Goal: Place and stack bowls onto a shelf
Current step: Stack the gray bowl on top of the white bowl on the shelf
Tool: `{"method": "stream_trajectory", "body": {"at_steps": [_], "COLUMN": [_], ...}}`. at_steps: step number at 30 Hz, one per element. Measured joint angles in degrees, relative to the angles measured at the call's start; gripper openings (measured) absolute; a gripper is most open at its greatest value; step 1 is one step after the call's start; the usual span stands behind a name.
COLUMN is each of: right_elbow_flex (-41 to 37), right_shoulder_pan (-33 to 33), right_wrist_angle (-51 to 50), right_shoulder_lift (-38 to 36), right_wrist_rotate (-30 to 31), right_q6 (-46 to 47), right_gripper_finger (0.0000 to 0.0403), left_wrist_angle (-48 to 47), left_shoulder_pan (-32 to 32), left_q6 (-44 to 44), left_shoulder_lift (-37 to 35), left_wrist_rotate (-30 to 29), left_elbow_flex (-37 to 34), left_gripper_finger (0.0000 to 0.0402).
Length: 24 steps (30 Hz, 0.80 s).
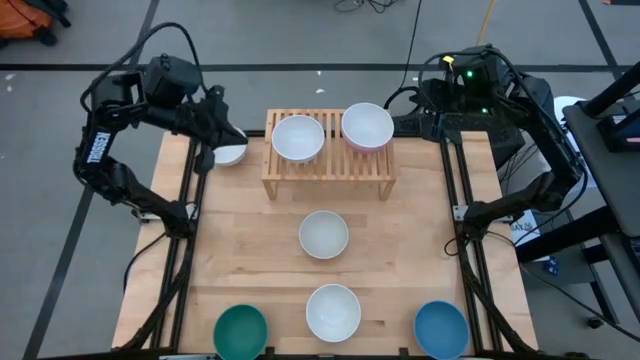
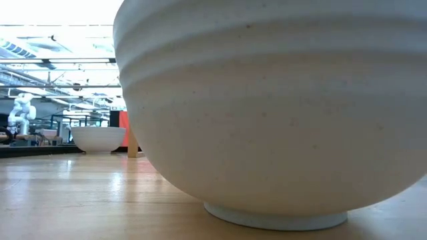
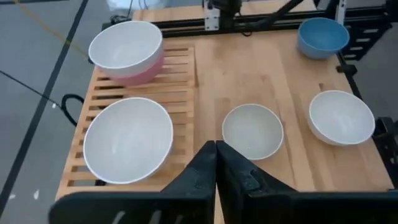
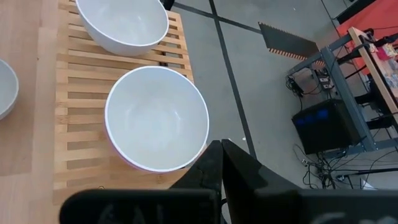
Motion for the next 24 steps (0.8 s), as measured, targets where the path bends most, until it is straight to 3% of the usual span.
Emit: {"method": "stream_trajectory", "body": {"at_steps": [5,9,12,15,24], "right_elbow_flex": [0.00,0.00,0.00,0.00,0.00], "right_shoulder_pan": [0.00,0.00,0.00,0.00,0.00], "right_wrist_angle": [0.03,0.09,0.09,0.09,0.07], "right_shoulder_lift": [0.00,0.00,0.00,0.00,0.00], "right_wrist_rotate": [0.00,0.00,0.00,0.00,0.01], "right_q6": [0.04,0.04,0.05,0.52,1.50], "right_gripper_finger": [0.0000,0.0000,0.0000,0.0000,0.0000], "left_wrist_angle": [1.40,0.03,-0.09,-0.16,-0.14], "left_shoulder_pan": [-0.39,-0.39,-0.70,-1.94,-9.96], "left_q6": [-8.25,-11.81,-12.82,-9.23,8.25], "left_shoulder_lift": [0.40,2.47,4.56,6.66,8.89], "left_wrist_rotate": [-7.90,-8.08,-4.40,0.88,-0.54], "left_elbow_flex": [0.03,0.06,-0.71,-1.11,-6.98], "left_gripper_finger": [0.0029,0.0052,0.0066,0.0075,0.0077]}}
